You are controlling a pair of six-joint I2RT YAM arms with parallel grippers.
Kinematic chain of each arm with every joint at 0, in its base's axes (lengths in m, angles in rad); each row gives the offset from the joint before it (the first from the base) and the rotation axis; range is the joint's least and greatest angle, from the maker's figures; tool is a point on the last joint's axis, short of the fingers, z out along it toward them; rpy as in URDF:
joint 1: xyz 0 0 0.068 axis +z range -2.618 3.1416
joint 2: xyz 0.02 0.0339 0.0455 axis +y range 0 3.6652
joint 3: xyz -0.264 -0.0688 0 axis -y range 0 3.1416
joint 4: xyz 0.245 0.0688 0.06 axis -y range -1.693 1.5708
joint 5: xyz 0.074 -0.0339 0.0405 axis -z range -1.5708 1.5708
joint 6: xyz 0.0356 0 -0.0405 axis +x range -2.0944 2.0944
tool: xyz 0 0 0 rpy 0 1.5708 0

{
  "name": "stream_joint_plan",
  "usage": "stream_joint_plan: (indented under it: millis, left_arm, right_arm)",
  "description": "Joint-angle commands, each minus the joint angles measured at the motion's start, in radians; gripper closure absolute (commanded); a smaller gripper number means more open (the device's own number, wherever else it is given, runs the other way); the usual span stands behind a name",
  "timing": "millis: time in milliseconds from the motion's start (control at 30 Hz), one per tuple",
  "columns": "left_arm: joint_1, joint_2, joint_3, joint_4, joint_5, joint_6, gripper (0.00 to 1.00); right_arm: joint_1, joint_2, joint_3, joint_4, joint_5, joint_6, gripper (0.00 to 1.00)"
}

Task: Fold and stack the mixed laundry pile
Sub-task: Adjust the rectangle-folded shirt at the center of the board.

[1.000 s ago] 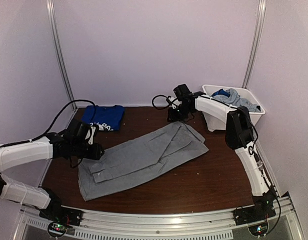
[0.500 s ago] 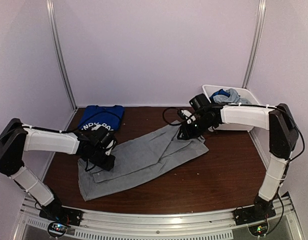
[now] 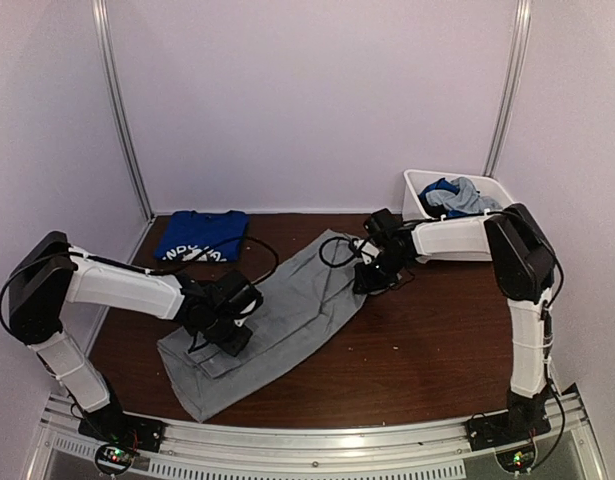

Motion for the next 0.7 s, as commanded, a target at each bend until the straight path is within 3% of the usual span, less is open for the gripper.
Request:
stream_joint_plan:
  millis: [0,233,300,400,500,667]
  left_arm:
    - [-0.114,0.097,0.021,0.004,0.106,-0.002,0.7]
    - [-0.252,0.256,0.23,0.215,0.301,-0.114,0.66]
    - [-0.252,0.228,0.258,0.235,0.282,-0.127,0.64]
    - [-0.234,0.138,0.255,0.228,0.198,-0.118,0.6]
    - [-0.185,0.054,0.193,0.266,0.211,-0.135,0.57]
    - [-0.117,0.006,0.116,0.285,0.206,-0.154,0.55]
  right_arm:
    - [-0.043,0.204,0.194,-0.096,0.113,-0.05,0.79]
    - [-0.056,0.473,0.782,-0.25,0.033,-0.108,0.79]
    - [-0.057,0.467,0.842,-0.27,-0.009,-0.116,0.77]
    - [-0.057,0.35,0.76,-0.241,-0.041,-0.126,0.68]
    - [-0.057,0.182,0.563,-0.153,-0.075,-0.115,0.62]
    - [-0.051,-0.036,0.266,-0.043,-0.196,-0.04,0.59]
